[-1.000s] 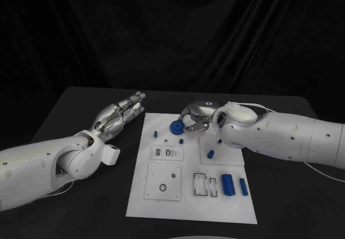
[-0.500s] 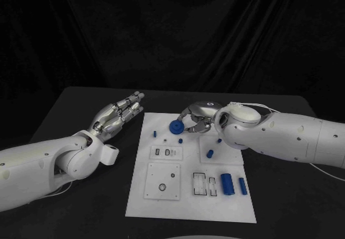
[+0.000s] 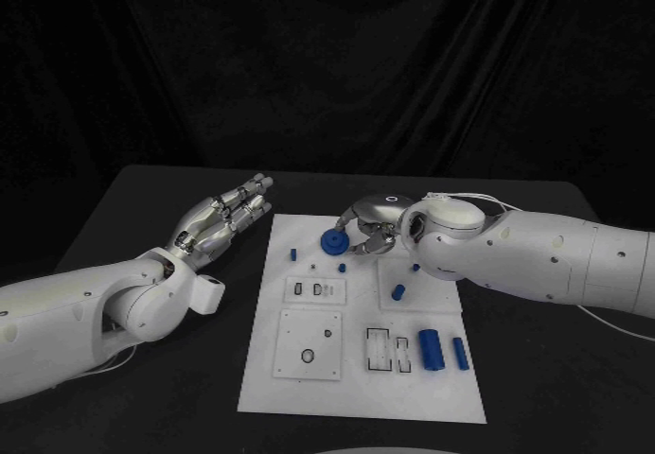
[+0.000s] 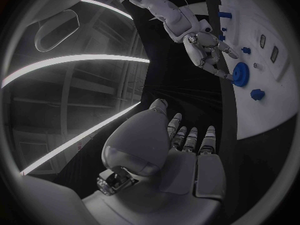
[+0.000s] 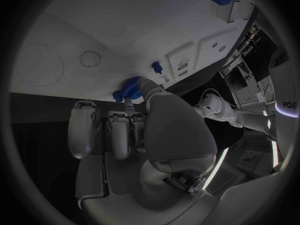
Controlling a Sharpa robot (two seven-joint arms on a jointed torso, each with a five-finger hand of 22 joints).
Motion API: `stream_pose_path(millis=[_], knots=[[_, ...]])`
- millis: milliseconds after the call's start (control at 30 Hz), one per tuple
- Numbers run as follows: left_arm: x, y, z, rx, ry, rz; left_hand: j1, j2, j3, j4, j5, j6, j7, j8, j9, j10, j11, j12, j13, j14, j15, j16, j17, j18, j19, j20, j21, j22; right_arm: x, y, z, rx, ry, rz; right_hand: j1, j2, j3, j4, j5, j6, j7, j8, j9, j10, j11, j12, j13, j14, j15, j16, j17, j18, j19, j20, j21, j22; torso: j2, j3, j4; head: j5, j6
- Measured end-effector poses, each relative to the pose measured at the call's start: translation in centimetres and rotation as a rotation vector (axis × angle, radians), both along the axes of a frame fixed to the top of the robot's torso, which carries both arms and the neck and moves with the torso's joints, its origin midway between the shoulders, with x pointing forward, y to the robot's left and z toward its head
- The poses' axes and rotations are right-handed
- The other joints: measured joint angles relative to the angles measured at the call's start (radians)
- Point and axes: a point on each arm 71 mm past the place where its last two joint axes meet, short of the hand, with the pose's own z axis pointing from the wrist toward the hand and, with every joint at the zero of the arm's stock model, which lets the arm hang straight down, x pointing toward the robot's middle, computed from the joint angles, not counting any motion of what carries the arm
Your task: Assemble the parts on the task board
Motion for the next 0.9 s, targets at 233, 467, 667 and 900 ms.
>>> stream_pose_path(millis=[233, 467, 667, 900], knots=[[0.0, 0.0, 0.0, 0.0, 0.0, 0.0, 0.0, 0.0, 0.003, -0.003, 0.005, 0.0, 0.0, 0.0, 0.0, 0.0, 0.0, 0.0, 0.0, 0.0, 0.0, 0.0, 0.0, 0.0, 0.0, 0.0, 0.0, 0.0, 0.1, -0.2, -0.2, -0.012, 0.011, -0.004, 0.0, 0.0, 0.0, 0.0, 0.0, 0.059, 0.015, 0.013, -0.005, 0.002, 0.002, 0.0, 0.0, 0.0, 0.0, 0.0, 0.0, 0.0, 0.0, 0.0, -0.006, 0.0, 0.0, -0.0002, 0.0004, 0.004, -0.002], [0.0, 0.1, 0.0, 0.001, 0.0, 0.002, 0.0, 0.0, 0.003, -0.003, 0.005, 0.0, 0.0, 0.0, 0.0, 0.0, 0.0, 0.0, 0.0, 0.0, 0.0, 0.0, 0.0, 0.0, 0.0, 0.0, 0.0, 0.0, 0.2, -1.0, -0.2, -0.013, 0.011, -0.018, -0.008, 0.008, -0.004, 0.004, -0.012, 0.168, 0.027, 0.078, 0.027, 0.005, 0.013, 0.0, 0.0, -0.001, 0.007, 0.0, 0.0, 0.0, 0.0, 0.007, -0.006, 0.0, -0.001, 0.0002, -0.0017, 0.009, -0.003], [0.1, 0.2, 0.0, 0.002, 0.0, 0.004, 0.0, 0.0, 0.003, -0.003, 0.005, 0.0, 0.0, 0.0, 0.0, 0.0, 0.0, 0.0, 0.0, 0.0, 0.0, 0.0, 0.0, 0.0, 0.0, 0.0, 0.0, 0.0, 0.2, -2.1, -0.3, -0.011, 0.01, -0.034, -0.012, 0.012, -0.012, -0.003, -0.022, 0.193, 0.026, 0.125, 0.064, 0.005, 0.013, 0.0, 0.0, -0.001, 0.007, 0.0, 0.0, 0.0, 0.0, 0.007, -0.01, 0.0, -0.001, 0.0008, -0.0027, 0.01, 0.0], [0.0, 0.5, 0.0, 0.004, 0.0, 0.009, 0.0, 0.0, 0.003, -0.003, 0.005, 0.0, 0.0, 0.0, 0.0, 0.0, 0.0, 0.0, 0.0, 0.0, 0.0, 0.0, -0.001, 0.0, 0.0, 0.0, 0.0, 0.0, 0.0, -4.1, -0.1, 0.004, -0.005, -0.065, -0.018, 0.017, -0.021, 0.004, -0.028, 0.159, 0.03, 0.134, 0.079, 0.005, 0.013, 0.0, 0.0, -0.001, 0.007, 0.0, 0.0, 0.0, -0.005, 0.013, -0.035, 0.0, -0.002, 0.0009, -0.0031, 0.009, 0.0]])
